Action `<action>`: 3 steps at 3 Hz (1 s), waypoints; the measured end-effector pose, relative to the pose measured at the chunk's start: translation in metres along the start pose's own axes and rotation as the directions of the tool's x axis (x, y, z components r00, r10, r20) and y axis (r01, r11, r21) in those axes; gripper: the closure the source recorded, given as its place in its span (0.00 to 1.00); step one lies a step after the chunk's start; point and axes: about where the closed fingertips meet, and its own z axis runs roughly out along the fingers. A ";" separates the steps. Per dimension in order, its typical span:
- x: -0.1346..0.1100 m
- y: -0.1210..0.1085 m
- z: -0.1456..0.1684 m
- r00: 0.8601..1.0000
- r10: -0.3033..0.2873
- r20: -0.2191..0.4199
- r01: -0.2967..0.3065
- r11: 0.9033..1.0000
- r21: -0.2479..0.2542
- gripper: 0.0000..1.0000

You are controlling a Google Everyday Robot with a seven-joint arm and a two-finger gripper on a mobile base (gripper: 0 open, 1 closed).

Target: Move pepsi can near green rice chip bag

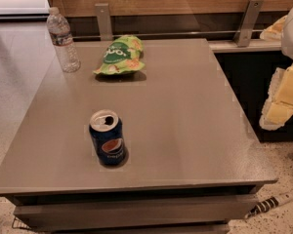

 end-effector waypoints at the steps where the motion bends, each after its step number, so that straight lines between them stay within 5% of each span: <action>1: 0.000 0.000 0.000 1.000 0.000 0.000 0.000 1.000 0.000 0.00; 2: -0.004 0.003 0.003 1.000 -0.010 0.027 0.010 1.000 -0.015 0.00; 3: -0.010 0.010 0.029 0.983 -0.019 0.184 0.031 0.998 -0.060 0.00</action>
Offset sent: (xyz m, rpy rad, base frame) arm -0.0008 0.0109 -0.0129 0.0634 0.0330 0.0522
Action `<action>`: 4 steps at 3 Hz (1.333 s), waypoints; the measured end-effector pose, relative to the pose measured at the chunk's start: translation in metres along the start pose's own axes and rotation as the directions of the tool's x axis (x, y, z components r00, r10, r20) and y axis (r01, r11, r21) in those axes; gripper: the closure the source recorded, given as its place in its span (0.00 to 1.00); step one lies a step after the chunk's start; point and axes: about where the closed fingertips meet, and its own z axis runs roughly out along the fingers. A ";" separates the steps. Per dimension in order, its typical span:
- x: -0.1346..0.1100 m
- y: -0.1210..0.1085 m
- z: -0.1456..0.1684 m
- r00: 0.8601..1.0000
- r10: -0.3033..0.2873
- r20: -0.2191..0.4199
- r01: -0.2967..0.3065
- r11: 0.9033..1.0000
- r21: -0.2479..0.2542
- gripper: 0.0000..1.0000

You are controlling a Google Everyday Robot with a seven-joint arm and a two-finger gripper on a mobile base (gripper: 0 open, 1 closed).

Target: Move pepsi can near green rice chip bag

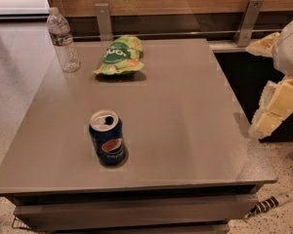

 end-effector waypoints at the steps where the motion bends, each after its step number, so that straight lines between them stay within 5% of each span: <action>1: -0.019 0.007 0.018 0.983 -0.018 0.185 0.021 1.000 -0.014 0.00; 2: -0.048 0.017 0.040 0.929 -0.029 0.368 0.045 0.998 -0.036 0.00; 3: -0.098 0.040 0.074 0.827 0.005 0.562 0.083 0.988 -0.131 0.00; 4: -0.118 0.051 0.086 0.799 0.023 0.601 0.101 0.980 -0.171 0.00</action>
Offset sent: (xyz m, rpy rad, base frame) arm 0.0011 0.1157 -0.0202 0.6747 -0.0892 0.2474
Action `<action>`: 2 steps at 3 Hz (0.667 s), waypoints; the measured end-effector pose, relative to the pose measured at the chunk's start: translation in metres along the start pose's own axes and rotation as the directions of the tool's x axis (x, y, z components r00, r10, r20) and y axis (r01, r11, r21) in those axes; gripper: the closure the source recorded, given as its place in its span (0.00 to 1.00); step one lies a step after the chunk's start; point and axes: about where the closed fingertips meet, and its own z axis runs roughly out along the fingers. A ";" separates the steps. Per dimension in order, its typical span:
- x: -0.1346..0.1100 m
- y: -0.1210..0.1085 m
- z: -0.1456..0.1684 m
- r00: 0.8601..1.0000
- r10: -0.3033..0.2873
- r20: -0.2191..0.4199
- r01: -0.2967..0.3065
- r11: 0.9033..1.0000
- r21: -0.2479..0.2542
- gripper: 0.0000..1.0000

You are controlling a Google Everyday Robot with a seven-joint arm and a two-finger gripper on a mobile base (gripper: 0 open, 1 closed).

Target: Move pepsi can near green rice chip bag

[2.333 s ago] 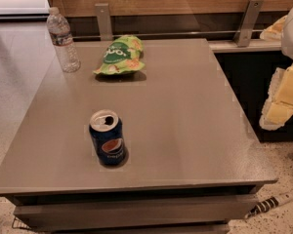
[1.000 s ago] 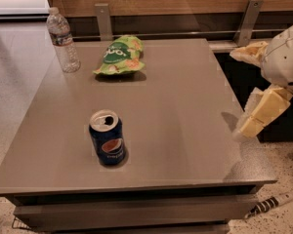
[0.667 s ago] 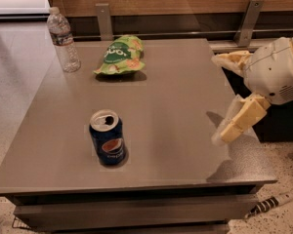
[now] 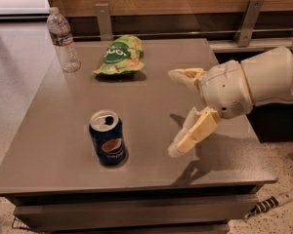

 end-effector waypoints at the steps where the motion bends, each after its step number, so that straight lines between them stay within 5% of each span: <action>1: -0.026 0.023 0.034 0.996 0.009 0.086 -0.005 0.999 -0.038 0.00; 2: -0.027 0.024 0.035 0.996 0.009 0.088 -0.005 0.999 -0.040 0.00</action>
Offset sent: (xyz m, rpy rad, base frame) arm -0.0182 0.0408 0.0013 0.0776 0.0170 0.0350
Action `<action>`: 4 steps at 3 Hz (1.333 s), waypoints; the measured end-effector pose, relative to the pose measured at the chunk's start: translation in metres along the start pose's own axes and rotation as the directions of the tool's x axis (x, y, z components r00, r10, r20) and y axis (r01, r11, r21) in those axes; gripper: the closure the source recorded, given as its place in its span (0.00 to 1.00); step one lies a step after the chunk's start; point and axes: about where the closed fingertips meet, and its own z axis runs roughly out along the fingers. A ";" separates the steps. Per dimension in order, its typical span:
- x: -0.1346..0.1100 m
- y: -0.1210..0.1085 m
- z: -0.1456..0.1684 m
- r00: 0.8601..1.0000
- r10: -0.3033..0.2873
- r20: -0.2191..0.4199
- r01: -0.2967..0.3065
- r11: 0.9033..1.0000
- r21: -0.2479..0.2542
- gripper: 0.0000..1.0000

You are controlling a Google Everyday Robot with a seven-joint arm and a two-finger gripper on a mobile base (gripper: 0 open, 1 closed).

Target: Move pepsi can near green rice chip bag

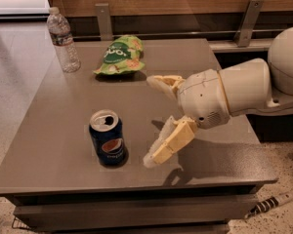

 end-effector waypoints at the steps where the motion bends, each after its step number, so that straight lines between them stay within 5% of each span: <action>1: 0.007 0.000 0.009 0.999 -0.002 0.044 0.002 1.000 0.009 0.00; 3: 0.009 -0.012 0.037 0.967 -0.005 0.256 0.002 1.000 0.010 0.00; 4: 0.006 -0.008 0.055 0.950 0.022 0.312 -0.019 1.000 -0.012 0.00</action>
Offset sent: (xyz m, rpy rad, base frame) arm 0.0230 0.0166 -0.0324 0.3216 -0.0575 0.0026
